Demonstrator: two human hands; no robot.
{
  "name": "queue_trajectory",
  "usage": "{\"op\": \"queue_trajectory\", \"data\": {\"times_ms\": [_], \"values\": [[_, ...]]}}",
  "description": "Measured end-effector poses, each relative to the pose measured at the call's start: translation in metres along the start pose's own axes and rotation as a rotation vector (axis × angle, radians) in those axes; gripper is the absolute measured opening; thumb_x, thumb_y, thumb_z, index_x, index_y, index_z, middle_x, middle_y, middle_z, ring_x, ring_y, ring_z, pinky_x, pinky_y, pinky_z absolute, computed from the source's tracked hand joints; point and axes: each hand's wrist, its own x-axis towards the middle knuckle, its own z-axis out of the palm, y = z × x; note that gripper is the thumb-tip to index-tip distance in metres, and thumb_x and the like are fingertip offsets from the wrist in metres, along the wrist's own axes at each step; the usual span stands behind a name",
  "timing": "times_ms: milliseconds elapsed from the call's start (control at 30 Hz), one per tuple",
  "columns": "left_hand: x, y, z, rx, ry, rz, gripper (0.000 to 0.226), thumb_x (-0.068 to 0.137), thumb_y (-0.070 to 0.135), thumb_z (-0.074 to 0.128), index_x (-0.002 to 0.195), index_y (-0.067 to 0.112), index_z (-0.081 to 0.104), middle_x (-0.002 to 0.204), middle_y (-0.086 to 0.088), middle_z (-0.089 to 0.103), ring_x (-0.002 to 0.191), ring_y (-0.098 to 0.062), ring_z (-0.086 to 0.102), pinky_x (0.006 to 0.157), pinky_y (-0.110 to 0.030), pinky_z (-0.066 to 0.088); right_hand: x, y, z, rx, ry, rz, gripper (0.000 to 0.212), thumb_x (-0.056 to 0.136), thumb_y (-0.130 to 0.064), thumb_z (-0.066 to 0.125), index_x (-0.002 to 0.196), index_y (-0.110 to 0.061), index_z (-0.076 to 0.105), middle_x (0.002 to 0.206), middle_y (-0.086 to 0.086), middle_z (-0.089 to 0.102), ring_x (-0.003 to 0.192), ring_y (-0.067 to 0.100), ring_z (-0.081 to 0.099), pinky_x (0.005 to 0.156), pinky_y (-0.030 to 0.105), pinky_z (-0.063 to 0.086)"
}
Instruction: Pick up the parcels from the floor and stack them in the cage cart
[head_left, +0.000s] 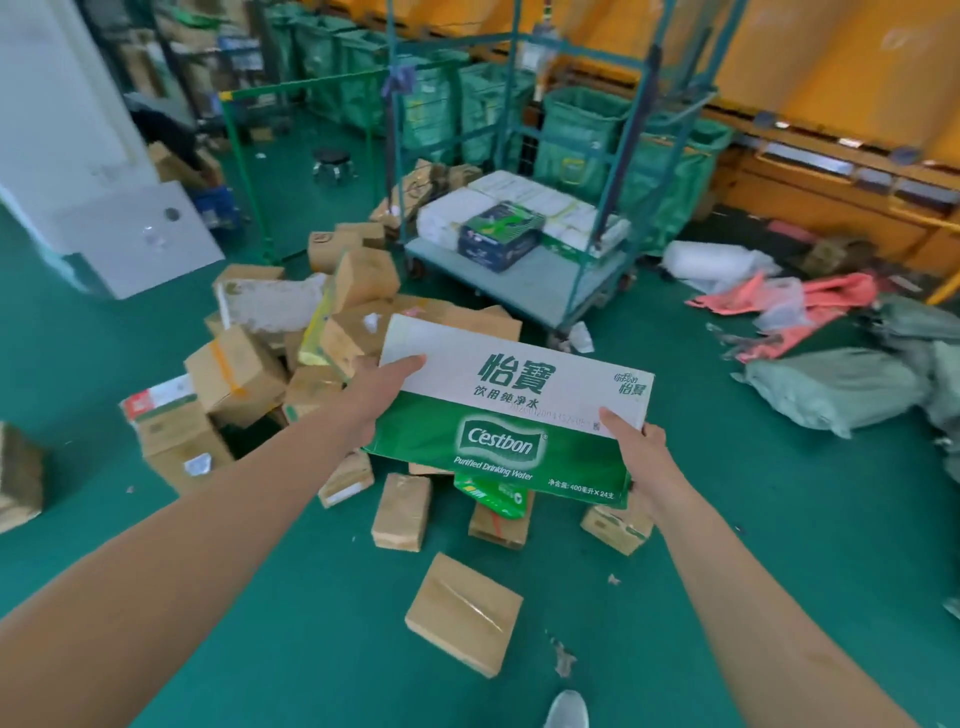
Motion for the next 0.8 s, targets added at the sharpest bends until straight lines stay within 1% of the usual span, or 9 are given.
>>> {"op": "queue_trajectory", "data": {"times_ms": [33,167,267,300,367,400,567,667,800], "values": [[0.0,0.004,0.021,0.006,-0.023,0.002,0.08,0.083,0.051,0.08,0.137,0.019,0.03,0.119,-0.005,0.059,0.095,-0.024,0.068,0.06,-0.037,0.06,0.007,-0.001,-0.017,0.024,0.01,-0.004,0.092,0.089,-0.059,0.071,0.159,-0.026,0.022,0.157,-0.003,0.041,0.141,0.028,0.044,0.12,0.054,0.033],[0.028,0.012,0.104,-0.02,-0.138,0.027,0.113,0.053,0.061,0.091,0.145,0.019,0.042,0.129,-0.011,0.065,0.099,-0.033,0.074,0.069,-0.051,0.063,0.043,-0.013,-0.087,0.084,0.05,-0.004,0.084,0.09,-0.058,0.07,0.155,-0.028,0.027,0.147,-0.011,0.047,0.138,0.025,0.045,0.113,0.052,0.034],[0.036,0.024,0.171,-0.06,-0.147,0.043,0.112,0.055,0.057,0.09,0.146,0.016,0.039,0.128,-0.012,0.065,0.096,-0.032,0.075,0.066,-0.048,0.063,0.079,-0.026,-0.139,0.095,0.048,-0.004,0.08,0.091,-0.056,0.071,0.151,-0.023,0.029,0.145,-0.003,0.052,0.127,0.025,0.053,0.097,0.045,0.043],[0.037,0.028,0.189,-0.077,-0.146,0.048,0.111,0.055,0.057,0.09,0.146,0.016,0.039,0.127,-0.012,0.065,0.095,-0.031,0.075,0.066,-0.048,0.063,0.09,-0.031,-0.152,0.094,0.046,-0.008,0.077,0.093,-0.054,0.07,0.15,-0.022,0.029,0.142,-0.002,0.053,0.118,0.023,0.057,0.086,0.04,0.047],[0.04,0.036,0.231,-0.084,-0.149,0.056,0.1,0.066,0.054,0.088,0.144,0.018,0.038,0.124,-0.009,0.067,0.093,-0.028,0.076,0.066,-0.048,0.064,0.115,-0.041,-0.183,0.102,0.047,-0.02,0.075,0.095,-0.05,0.069,0.15,-0.02,0.027,0.137,-0.001,0.054,0.106,0.019,0.059,0.064,0.032,0.043],[0.044,0.039,0.25,-0.086,-0.134,0.064,0.089,0.075,0.05,0.086,0.142,0.018,0.036,0.123,-0.008,0.067,0.094,-0.027,0.075,0.066,-0.048,0.064,0.127,-0.047,-0.198,0.091,0.056,-0.032,0.075,0.096,-0.049,0.068,0.151,-0.019,0.026,0.136,0.0,0.054,0.102,0.017,0.059,0.061,0.03,0.04],[0.059,0.055,0.326,-0.069,-0.05,0.091,0.067,0.087,0.043,0.08,0.133,0.019,0.036,0.121,-0.008,0.064,0.098,-0.025,0.071,0.06,-0.039,0.062,0.181,-0.076,-0.25,0.087,0.05,-0.096,0.073,0.098,-0.047,0.067,0.151,-0.018,0.026,0.128,-0.002,0.054,0.09,0.008,0.055,0.066,0.028,0.043],[0.072,0.069,0.356,-0.084,-0.018,0.104,0.057,0.092,0.038,0.076,0.13,0.018,0.039,0.118,-0.006,0.064,0.093,-0.022,0.069,0.051,-0.032,0.059,0.211,-0.099,-0.266,0.091,0.037,-0.136,0.079,0.096,-0.05,0.068,0.153,-0.019,0.024,0.133,-0.004,0.05,0.111,0.018,0.051,0.09,0.036,0.04],[0.104,0.094,0.381,-0.094,0.012,0.106,0.048,0.093,0.038,0.075,0.123,0.019,0.043,0.116,-0.002,0.062,0.09,-0.019,0.067,0.05,-0.032,0.059,0.262,-0.129,-0.27,0.091,0.016,-0.145,0.079,0.093,-0.05,0.071,0.151,-0.018,0.027,0.136,0.0,0.056,0.117,0.021,0.058,0.091,0.039,0.048]]}}
